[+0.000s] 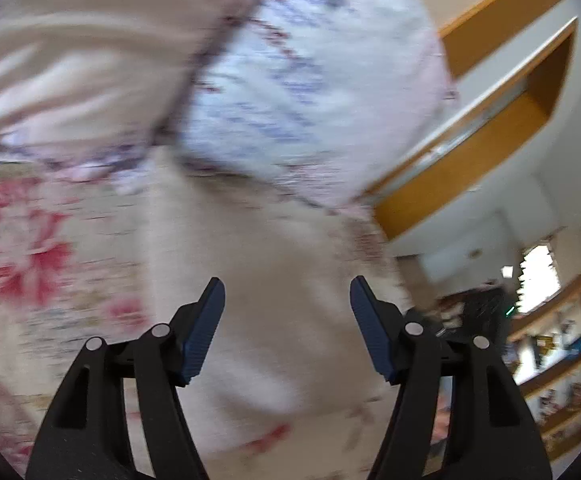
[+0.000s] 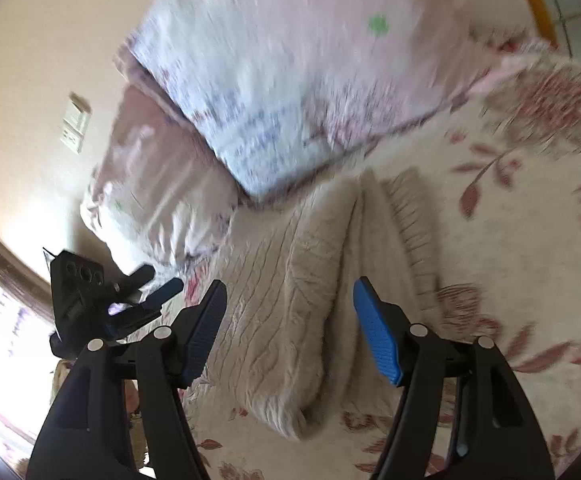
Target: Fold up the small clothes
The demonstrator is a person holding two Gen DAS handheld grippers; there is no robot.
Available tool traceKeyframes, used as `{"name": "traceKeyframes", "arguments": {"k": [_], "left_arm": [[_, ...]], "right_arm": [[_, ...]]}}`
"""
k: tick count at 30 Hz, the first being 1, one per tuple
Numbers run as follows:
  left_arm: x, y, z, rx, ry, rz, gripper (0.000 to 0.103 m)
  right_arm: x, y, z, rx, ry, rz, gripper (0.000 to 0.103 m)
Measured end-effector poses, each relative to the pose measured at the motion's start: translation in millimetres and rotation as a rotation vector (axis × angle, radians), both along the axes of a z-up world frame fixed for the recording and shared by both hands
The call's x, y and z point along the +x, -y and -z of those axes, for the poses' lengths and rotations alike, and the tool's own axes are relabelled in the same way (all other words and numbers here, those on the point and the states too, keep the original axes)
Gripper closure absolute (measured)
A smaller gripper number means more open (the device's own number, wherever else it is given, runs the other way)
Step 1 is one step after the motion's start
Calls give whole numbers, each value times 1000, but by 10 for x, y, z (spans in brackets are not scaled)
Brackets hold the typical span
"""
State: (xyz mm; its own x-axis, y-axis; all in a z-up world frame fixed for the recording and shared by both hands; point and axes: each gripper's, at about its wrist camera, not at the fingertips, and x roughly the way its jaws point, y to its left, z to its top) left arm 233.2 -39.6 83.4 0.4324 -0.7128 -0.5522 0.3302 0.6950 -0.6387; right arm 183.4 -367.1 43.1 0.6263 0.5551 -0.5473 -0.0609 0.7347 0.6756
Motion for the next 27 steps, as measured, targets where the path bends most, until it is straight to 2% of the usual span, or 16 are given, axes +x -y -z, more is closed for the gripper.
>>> {"name": "traceKeyframes", "arguments": {"k": [3,6,7,8,10,16,17,18,19,20,24,27], "left_arm": [[47,-97,184,73,-25,-30,39],[36,-152,387,86,-62,-37,38],[47,-164,429,90,-71,-35,38],[56,-177,459,96,-77,-33,38],[74,-135,530,114,-89,-19,38],[106,-79,614,119,-101,-2,35],[83,-84,597,119,-102,-1,34],[88,-89,600,119,-103,-1,34],[77,-99,594,119,-104,-2,33],[85,-106,588,115,-106,-2,33],[85,-159,532,97,-97,-2,32],[76,-176,518,93,-96,3,32]], "right_arm": [[241,-103,124,-22,-88,-15,35],[401,-127,299,-6,-182,-10,36],[433,-121,358,8,-204,-7,40],[445,-122,385,16,-209,-8,42],[472,-116,389,38,-198,-18,55],[772,-117,423,29,-216,-11,57],[826,-115,447,26,-221,-8,60],[868,-119,458,14,-221,-5,75],[888,-144,441,-18,-207,-4,83],[879,-171,399,-46,-183,-7,84],[676,-296,15,-242,-12,8,87],[556,-328,-235,-362,82,36,87]]}}
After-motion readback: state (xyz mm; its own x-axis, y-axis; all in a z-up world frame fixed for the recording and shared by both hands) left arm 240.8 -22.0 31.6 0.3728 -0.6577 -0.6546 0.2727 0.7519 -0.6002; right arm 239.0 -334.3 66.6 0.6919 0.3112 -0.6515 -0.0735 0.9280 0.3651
